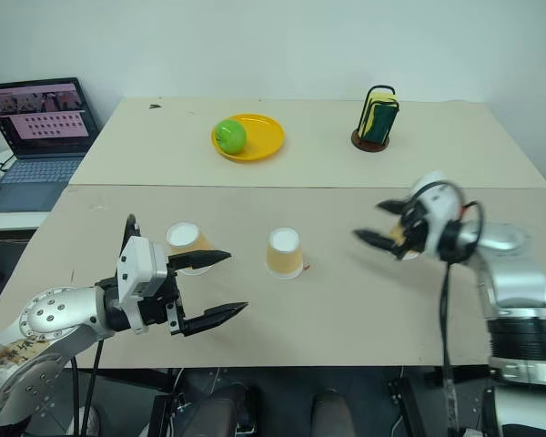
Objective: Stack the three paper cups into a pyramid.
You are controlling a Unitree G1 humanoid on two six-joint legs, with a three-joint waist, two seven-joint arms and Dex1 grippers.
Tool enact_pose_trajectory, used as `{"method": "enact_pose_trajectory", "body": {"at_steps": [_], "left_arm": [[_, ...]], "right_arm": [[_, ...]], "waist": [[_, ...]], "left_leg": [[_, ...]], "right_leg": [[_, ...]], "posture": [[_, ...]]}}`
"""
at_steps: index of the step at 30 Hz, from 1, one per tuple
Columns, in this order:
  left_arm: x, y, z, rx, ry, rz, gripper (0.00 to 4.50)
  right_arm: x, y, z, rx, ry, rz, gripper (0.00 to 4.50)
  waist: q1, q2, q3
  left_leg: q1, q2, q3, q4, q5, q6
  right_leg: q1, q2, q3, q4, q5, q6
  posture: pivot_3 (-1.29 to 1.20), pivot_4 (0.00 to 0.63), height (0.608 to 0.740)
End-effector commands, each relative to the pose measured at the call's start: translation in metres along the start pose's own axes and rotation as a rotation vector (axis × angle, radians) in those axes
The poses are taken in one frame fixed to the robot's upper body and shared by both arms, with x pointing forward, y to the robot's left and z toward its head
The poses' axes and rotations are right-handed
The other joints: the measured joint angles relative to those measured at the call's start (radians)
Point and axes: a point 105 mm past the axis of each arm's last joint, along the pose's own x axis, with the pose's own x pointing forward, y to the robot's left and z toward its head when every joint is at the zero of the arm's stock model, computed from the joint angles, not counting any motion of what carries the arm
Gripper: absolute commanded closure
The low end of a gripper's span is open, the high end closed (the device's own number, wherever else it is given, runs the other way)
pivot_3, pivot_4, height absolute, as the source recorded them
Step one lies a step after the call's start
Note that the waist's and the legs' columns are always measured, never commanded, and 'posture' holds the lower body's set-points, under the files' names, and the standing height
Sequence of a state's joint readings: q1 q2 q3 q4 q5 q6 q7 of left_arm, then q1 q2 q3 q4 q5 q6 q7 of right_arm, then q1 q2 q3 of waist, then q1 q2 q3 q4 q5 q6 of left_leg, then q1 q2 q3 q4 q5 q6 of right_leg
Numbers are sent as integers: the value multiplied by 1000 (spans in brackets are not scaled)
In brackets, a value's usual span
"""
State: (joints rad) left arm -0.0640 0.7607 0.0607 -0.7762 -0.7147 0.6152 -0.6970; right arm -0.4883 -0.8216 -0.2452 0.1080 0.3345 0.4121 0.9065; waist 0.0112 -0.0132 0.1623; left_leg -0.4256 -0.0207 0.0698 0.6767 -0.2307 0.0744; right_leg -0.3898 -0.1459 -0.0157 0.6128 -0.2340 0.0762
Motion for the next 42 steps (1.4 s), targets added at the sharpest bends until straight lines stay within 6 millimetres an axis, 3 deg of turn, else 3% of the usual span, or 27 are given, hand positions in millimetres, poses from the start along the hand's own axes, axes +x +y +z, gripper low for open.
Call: {"method": "enact_pose_trajectory", "body": {"at_steps": [1, 5, 9, 14, 20, 33, 42], "left_arm": [[0, -2, 7, 19, -28, -7, 0], [0, -1, 6, 18, -25, -16, 0], [0, -1, 6, 17, -24, -25, 0], [-1, -1, 6, 12, -20, -26, 0], [-2, -1, 7, 9, -15, -26, 0], [1, 1, 10, 12, -17, -30, 0], [-1, 0, 10, 7, -17, -13, 0]], "right_arm": [[-29, -38, 32, -47, -117, -230, 62], [-39, -47, 31, -31, -141, -305, 62], [-45, -49, 6, 59, -100, -360, 62], [-66, -37, -38, 173, -31, -403, 62], [-81, -25, -47, 232, -14, -396, 62], [-55, -7, -59, 287, -6, -333, 62], [-37, -7, -58, 295, -20, -301, 62]], "waist": [[0, 0, 0], [-2, 0, 0], [-1, 0, 0], [9, 0, 0], [-6, 1, 0], [-3, 1, 0], [-2, 1, 0]], "left_leg": [[0, 0, 0, 0, 2, 4], [0, 0, 0, 0, 2, 4], [0, 0, 0, 0, 2, 5], [0, 0, 0, 0, 1, 6], [1, 1, 0, 1, 1, 7], [1, 0, 0, 1, 1, 7], [1, 1, 0, 1, 1, 6]], "right_leg": [[0, 0, 0, 0, 0, 0], [1, 0, 0, 0, 0, 0], [1, 0, 0, 0, 0, 0], [2, 0, -1, -1, 0, 0], [2, 0, 2, 0, 0, 1], [2, 1, 1, 0, 0, 1], [2, 1, 1, 0, 0, 1]], "posture": [[0, 150, 726], [0, 150, 726], [0, 150, 726], [0, 150, 726], [0, 150, 726], [0, 150, 726], [0, 150, 726]]}}
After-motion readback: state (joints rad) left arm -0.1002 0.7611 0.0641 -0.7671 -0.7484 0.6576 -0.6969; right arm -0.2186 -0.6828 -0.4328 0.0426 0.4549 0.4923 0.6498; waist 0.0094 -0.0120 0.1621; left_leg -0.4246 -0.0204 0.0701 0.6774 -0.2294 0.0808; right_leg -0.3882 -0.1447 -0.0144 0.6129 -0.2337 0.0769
